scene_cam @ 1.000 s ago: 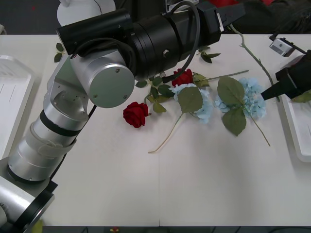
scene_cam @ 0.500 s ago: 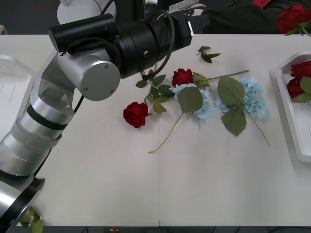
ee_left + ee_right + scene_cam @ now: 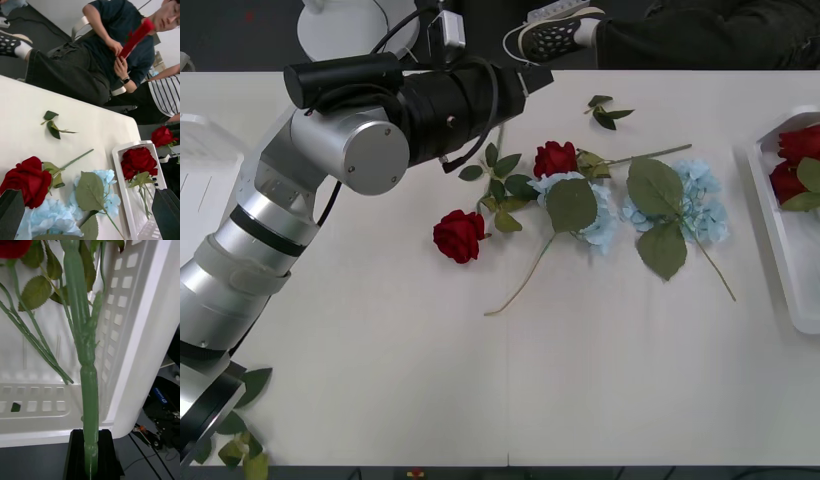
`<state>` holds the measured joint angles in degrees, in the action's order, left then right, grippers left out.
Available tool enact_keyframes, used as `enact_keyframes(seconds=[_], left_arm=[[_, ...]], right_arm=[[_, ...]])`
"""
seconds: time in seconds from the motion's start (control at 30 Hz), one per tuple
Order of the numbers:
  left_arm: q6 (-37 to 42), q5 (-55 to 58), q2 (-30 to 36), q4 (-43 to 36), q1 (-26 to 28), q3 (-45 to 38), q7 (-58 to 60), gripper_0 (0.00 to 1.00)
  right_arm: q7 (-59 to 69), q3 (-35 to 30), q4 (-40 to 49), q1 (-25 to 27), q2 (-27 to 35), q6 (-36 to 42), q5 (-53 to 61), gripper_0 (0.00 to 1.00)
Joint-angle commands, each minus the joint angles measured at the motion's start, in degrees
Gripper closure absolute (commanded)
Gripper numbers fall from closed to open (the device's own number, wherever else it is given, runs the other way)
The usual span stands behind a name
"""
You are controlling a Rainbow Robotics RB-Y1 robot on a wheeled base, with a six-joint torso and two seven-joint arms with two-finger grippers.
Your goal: Place the red flowers into the right box and the blue flowers into the left box. If a person shows an open palm, hand one flower to the person first, then continue sorting.
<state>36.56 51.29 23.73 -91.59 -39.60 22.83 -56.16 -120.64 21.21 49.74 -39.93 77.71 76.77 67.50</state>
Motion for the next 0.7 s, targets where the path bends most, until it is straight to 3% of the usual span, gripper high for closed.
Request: enact_keyframes(seconds=[0.03, 0.43, 0.53, 0.7], left_arm=[[-0.9, 7.5, 2.2, 1.9, -3.2, -1.4, 11.9, 0.00], [-0.9, 23.5, 1.9, 16.4, -6.2, -1.3, 31.2, 0.00], [0.1, 21.6, 1.6, 19.1, -7.8, -1.3, 37.8, 0.00], [10.0, 10.4, 1.5, 22.0, -13.0, -1.3, 55.1, 0.00]], right_arm=[[-2.0, -0.9, -0.6, 3.0, 1.4, -2.2, -4.1, 1.00], [-0.9, -3.0, -6.3, 5.6, -7.4, -5.8, -13.5, 1.00], [-0.9, -3.1, -6.9, 5.6, -8.8, -6.2, -15.0, 1.00], [-0.7, -3.1, -6.9, 5.6, -9.8, -6.6, -15.3, 1.00]])
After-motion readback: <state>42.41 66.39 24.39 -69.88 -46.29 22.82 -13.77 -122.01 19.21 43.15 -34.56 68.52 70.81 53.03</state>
